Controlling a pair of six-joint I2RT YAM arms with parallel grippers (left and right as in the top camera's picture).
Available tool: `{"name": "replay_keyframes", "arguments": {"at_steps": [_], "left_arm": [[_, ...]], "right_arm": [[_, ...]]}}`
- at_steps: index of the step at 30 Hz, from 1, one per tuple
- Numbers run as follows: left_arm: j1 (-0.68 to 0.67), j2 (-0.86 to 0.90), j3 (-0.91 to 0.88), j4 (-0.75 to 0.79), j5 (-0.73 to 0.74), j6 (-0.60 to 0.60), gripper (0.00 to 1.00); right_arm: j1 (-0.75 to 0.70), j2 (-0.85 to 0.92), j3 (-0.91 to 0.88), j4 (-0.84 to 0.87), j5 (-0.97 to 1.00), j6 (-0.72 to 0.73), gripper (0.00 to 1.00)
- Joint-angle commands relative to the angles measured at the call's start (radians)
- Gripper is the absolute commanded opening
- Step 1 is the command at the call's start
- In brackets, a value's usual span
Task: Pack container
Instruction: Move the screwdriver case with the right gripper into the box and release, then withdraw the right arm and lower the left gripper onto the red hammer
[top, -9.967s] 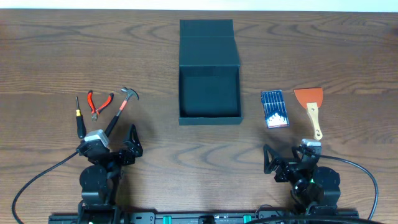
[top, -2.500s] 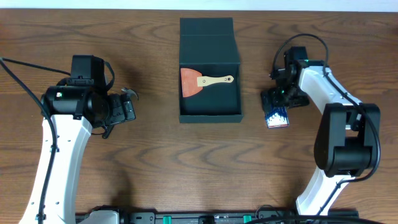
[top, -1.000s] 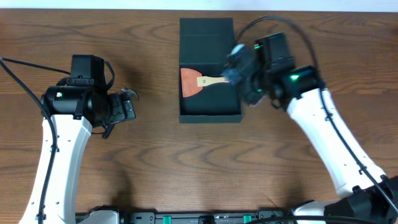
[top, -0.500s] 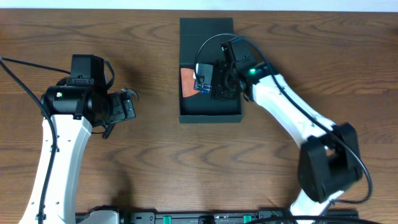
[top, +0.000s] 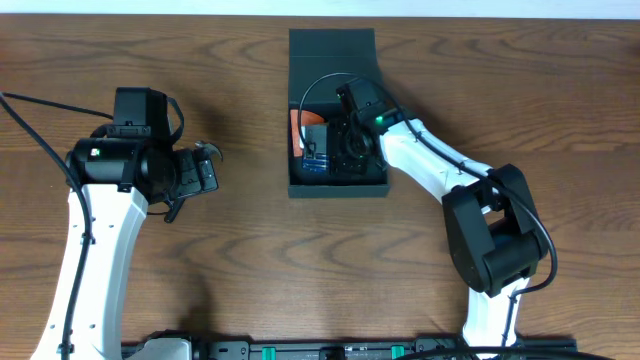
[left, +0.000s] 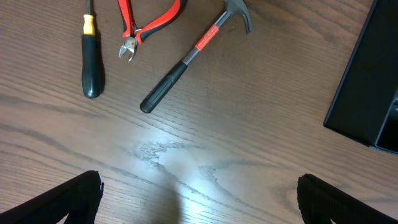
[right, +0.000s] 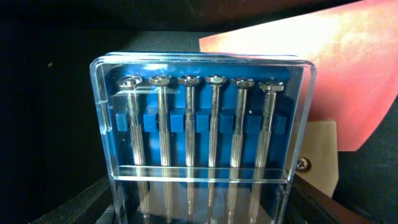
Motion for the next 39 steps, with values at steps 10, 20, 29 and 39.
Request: {"name": "replay_keyframes", "arguments": {"at_steps": [10, 20, 29, 39], "left_arm": [[0.002, 0.007, 0.005, 0.005, -0.016, 0.013, 0.98], [0.002, 0.007, 0.005, 0.031, -0.012, 0.024, 0.98], [-0.002, 0.009, 0.005, 0.035, 0.080, 0.341, 0.99], [-0.003, 0.179, 0.005, 0.119, 0.075, 0.538, 0.99]], "right_arm": [[0.008, -0.222, 0.016, -0.011, 0.100, 0.411, 0.91], [0.004, -0.276, 0.016, -0.088, 0.143, 0.425, 0.80], [-0.200, -0.503, 0.016, -0.094, 0.445, 0.694, 0.99], [-0.701, -0.473, 0.013, -0.311, 0.084, 1.047, 0.98]]}}
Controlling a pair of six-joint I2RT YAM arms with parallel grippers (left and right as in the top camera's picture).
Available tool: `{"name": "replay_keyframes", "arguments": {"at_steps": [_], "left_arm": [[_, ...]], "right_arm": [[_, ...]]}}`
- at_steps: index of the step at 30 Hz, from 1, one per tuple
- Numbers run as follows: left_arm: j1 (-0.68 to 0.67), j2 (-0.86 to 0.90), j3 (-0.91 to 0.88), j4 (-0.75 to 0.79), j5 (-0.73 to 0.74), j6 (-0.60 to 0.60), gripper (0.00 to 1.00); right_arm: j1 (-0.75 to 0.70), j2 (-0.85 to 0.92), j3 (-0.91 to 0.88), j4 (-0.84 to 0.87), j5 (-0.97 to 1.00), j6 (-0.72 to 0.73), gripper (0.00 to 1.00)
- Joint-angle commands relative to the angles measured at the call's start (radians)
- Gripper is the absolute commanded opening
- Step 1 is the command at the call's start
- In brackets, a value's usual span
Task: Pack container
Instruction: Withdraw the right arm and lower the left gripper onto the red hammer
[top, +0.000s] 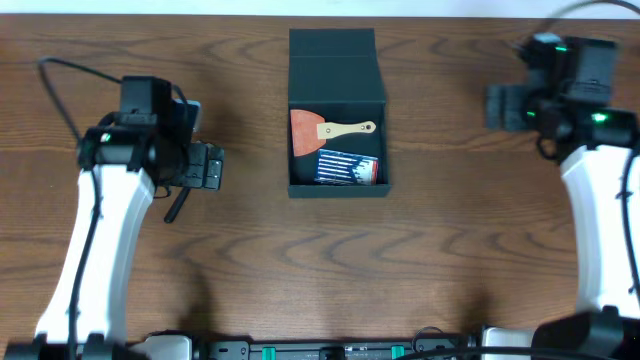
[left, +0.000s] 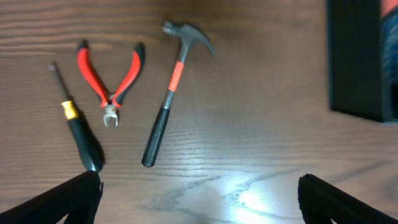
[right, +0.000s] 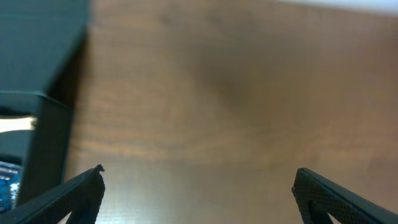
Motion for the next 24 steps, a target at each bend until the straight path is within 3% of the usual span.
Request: {"name": "replay_keyframes", "arguments": {"at_steps": [1, 6, 9, 24], "left_arm": [[-0.002, 0.117, 0.005, -0.008, 0.005, 0.175, 0.96], [-0.002, 0.277, 0.005, 0.061, -0.059, 0.280, 0.76], [-0.002, 0.345, 0.005, 0.118, -0.064, 0.330, 0.76], [0.013, 0.513, 0.005, 0.328, -0.077, 0.332, 0.77]], "right_arm": [[-0.087, 0.074, -0.006, -0.050, -0.115, 0.168, 0.99], [-0.131, 0.167, -0.006, -0.087, -0.115, 0.216, 0.99], [-0.127, 0.222, -0.006, -0.081, -0.116, 0.236, 0.97], [-0.126, 0.325, -0.008, -0.121, -0.145, 0.242, 0.92]]}}
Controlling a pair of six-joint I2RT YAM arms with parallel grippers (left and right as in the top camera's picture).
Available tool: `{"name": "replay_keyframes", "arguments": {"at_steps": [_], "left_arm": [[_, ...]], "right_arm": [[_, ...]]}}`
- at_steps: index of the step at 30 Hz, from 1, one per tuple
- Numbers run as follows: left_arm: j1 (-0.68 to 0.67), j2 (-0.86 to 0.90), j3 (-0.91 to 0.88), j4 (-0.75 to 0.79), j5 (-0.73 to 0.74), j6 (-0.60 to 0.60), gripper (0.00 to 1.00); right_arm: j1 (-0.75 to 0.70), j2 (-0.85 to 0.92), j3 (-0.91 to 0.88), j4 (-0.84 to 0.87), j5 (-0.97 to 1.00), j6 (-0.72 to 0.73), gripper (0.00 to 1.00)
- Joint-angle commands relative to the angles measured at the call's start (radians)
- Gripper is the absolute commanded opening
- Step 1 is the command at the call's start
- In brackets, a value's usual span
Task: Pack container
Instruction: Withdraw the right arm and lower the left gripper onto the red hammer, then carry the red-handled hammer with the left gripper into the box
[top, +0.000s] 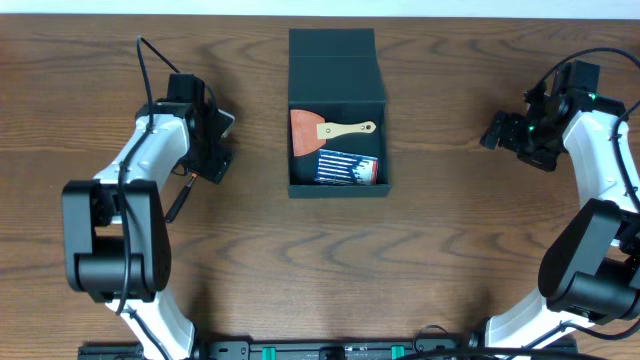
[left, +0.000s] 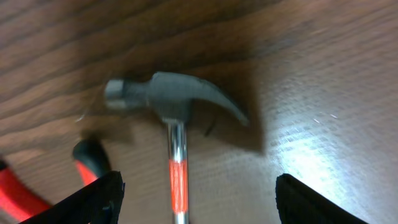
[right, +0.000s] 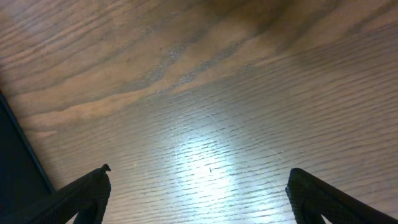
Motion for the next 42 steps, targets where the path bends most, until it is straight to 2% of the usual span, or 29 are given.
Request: {"name": "replay_keyframes", "arguments": {"at_steps": [1, 7, 10, 12, 22, 28, 32, 37, 42], "left_arm": [[0.010, 0.038, 0.005, 0.006, -0.012, 0.017, 0.77], [0.011, 0.065, 0.005, 0.007, -0.012, 0.003, 0.77], [0.016, 0.076, 0.005, 0.007, -0.012, -0.014, 0.71], [0.020, 0.079, 0.005, 0.006, -0.012, -0.015, 0.64], [0.026, 0.079, 0.005, 0.005, 0.000, -0.018, 0.06], [0.023, 0.066, 0.009, -0.026, -0.001, -0.018, 0.06], [0.013, 0.012, 0.060, -0.102, -0.018, -0.005, 0.06], [-0.024, -0.106, 0.233, -0.213, -0.031, 0.008, 0.06], [-0.132, -0.223, 0.381, -0.260, -0.029, 0.091, 0.06]], "right_arm": [[0.002, 0.002, -0.002, -0.008, -0.016, 0.019, 0.92], [0.001, 0.002, -0.002, -0.034, -0.016, 0.019, 0.90], [0.001, 0.002, -0.002, -0.045, -0.016, 0.019, 0.90], [0.001, 0.002, -0.002, -0.053, -0.016, 0.019, 0.90], [0.001, 0.002, -0.002, -0.082, -0.016, 0.019, 0.87], [0.001, 0.002, -0.002, -0.083, -0.017, 0.019, 0.85], [0.001, 0.002, -0.002, -0.083, -0.017, 0.019, 0.85], [0.002, 0.002, -0.002, -0.082, -0.017, 0.019, 0.85], [0.001, 0.002, -0.002, -0.082, -0.017, 0.019, 0.84]]}}
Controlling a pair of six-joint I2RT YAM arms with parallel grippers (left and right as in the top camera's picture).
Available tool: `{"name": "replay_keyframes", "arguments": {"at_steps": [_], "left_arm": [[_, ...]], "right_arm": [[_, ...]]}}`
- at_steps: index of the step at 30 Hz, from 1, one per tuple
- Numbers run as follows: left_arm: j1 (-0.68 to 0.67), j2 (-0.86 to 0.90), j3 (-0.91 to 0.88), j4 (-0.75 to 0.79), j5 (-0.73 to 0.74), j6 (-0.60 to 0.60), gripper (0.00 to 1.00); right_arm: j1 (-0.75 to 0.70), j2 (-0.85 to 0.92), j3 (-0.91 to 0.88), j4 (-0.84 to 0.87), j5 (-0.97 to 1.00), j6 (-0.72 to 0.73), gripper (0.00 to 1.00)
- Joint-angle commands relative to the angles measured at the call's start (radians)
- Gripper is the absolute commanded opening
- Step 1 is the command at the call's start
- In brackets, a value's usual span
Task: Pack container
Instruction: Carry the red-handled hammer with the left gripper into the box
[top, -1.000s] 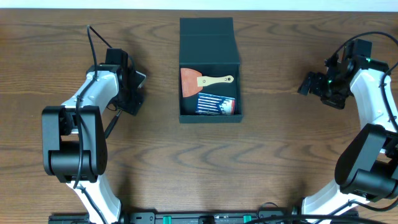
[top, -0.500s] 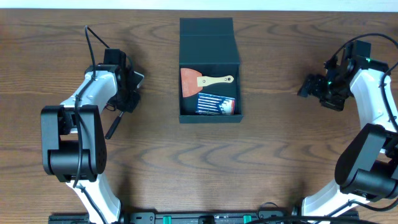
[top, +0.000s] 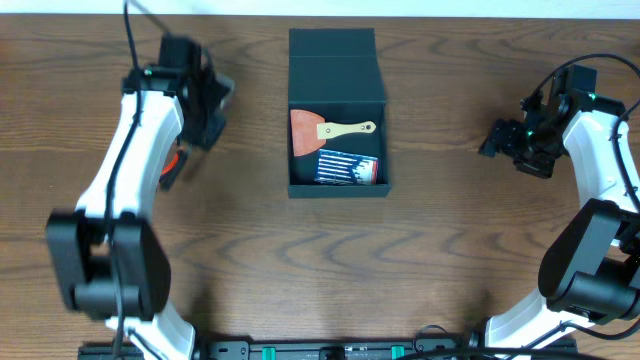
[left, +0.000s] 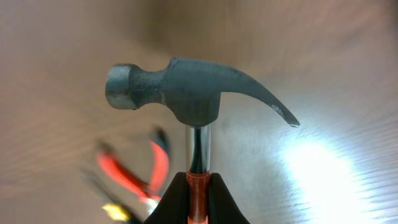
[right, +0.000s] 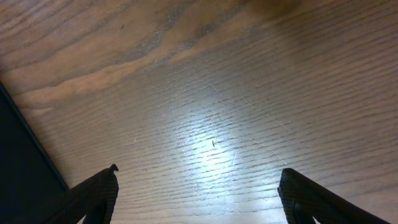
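A steel claw hammer with a red band on its shaft hangs above the table, my left gripper shut on the shaft just below the head. In the overhead view the left gripper is at the far left of the table. The black box stands open in the middle and holds a red scraper with a wooden handle and a blue screwdriver set. My right gripper is open over bare wood to the right of the box, shown overhead as right gripper.
Red-handled pliers and a yellow-banded screwdriver lie blurred on the table under the hammer; the pliers show beside the left arm overhead. The box's raised lid stands at its far side. A box corner shows left of the right gripper.
My left gripper, then open astride the hammer's shaft on the table, is now shut on it and holds the hammer off the table, farther back. The right arm has barely moved.
First my right gripper was down in the box with the screwdriver set, the left open above the tools. Then the set lay in the box and the right gripper stood open far to the right. The left came down astride the hammer and now holds it.
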Motion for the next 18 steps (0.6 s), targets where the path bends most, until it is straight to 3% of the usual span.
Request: {"name": "replay_keyframes", "arguments": {"at_steps": [1, 5, 10, 18], "left_arm": [[-0.100, -0.115, 0.094, -0.014, -0.003, 0.101, 0.06], [-0.264, -0.159, 0.103, -0.009, -0.004, 0.267, 0.06], [-0.440, -0.113, 0.103, -0.009, -0.003, 0.358, 0.06], [-0.562, 0.043, 0.103, 0.000, -0.003, 0.516, 0.06]], "right_arm": [[0.002, 0.002, -0.002, -0.001, -0.009, 0.011, 0.84], [0.001, 0.002, -0.002, -0.001, -0.013, 0.011, 0.84], [0.001, 0.002, -0.002, -0.001, -0.013, 0.011, 0.84], [0.001, 0.002, -0.002, 0.002, -0.013, 0.011, 0.84]]}}
